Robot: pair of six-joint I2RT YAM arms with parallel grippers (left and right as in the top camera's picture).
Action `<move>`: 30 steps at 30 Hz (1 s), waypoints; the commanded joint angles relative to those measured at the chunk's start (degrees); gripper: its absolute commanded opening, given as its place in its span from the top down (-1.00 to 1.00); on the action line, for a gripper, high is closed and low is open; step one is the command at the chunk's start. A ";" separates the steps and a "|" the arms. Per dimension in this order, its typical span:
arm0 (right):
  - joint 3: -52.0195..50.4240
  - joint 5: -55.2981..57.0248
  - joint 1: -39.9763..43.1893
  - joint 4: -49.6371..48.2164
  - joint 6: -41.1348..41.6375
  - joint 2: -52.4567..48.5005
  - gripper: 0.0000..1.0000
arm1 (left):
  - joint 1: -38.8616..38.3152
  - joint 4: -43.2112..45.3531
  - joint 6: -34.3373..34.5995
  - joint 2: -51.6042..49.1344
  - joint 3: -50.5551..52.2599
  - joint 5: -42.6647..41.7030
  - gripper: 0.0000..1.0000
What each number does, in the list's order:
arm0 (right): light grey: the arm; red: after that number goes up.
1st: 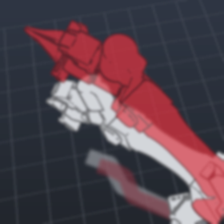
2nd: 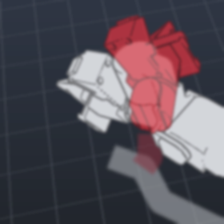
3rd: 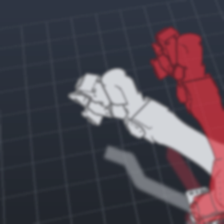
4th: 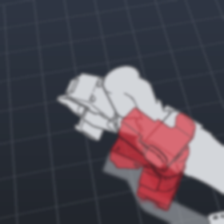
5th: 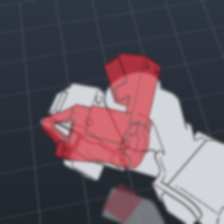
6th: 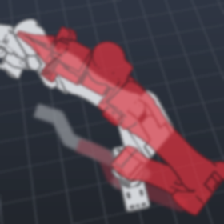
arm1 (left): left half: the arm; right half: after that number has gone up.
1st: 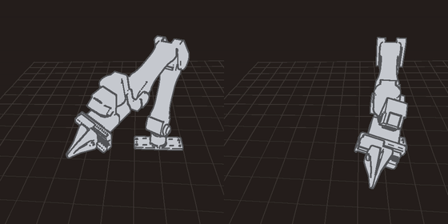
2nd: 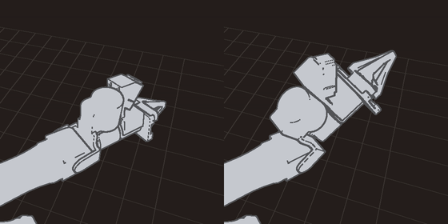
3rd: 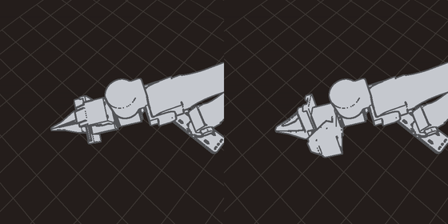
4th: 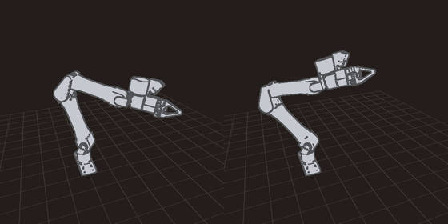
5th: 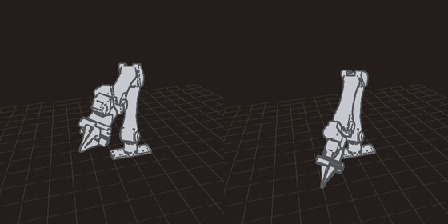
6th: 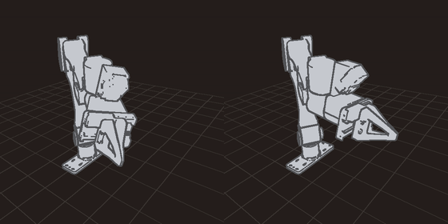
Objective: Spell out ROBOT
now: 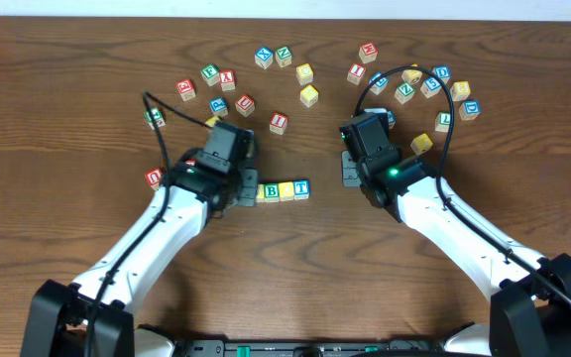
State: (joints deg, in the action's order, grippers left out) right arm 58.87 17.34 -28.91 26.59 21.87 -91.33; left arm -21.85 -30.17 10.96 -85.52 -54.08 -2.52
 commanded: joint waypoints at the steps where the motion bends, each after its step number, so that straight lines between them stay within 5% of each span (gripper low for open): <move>1: 1.07 0.31 0.33 0.00 -0.33 1.09 0.98 | 2.32 -2.14 0.76 -0.55 -1.01 8.28 0.85; 9: 1.07 0.31 0.33 0.02 -0.94 1.09 0.98 | 3.93 -3.45 0.72 -0.55 -1.01 13.81 0.85; 30: 1.07 0.28 0.33 0.90 -1.18 1.09 0.98 | 3.93 1.97 -0.76 -6.54 2.38 8.94 0.85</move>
State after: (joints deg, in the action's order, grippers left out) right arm 58.87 17.37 -28.93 27.24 21.39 -91.33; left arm -18.11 -28.51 10.50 -91.26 -52.40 7.33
